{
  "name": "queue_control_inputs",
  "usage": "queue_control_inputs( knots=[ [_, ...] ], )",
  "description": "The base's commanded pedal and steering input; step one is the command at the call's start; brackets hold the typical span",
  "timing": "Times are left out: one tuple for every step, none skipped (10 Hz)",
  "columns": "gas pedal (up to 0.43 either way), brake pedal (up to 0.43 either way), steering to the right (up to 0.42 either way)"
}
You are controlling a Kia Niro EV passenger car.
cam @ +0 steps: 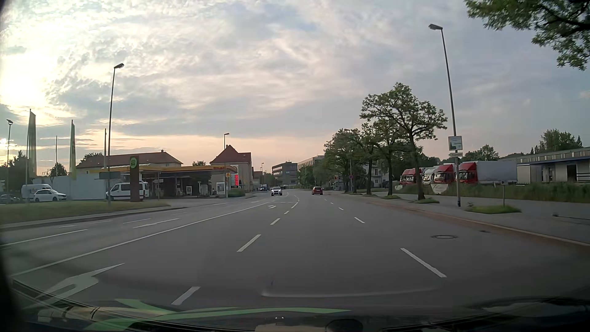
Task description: Follow the waypoints while adhering to traffic rules and regulations
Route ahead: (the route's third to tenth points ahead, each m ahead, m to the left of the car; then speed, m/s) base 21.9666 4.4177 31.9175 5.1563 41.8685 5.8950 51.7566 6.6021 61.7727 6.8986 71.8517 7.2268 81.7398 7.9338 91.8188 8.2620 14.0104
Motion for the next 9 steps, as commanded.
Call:
queue_control_inputs(
  knots=[
    [0.138, 0.0, -0.003],
    [0.138, 0.0, -0.003],
    [0.138, 0.0, -0.003],
    [0.138, 0.0, -0.003],
    [0.138, 0.0, -0.003],
    [0.138, 0.0, -0.003],
    [0.138, 0.0, -0.003],
    [0.138, 0.0, -0.003],
    [0.138, 0.0, -0.004]
  ],
)
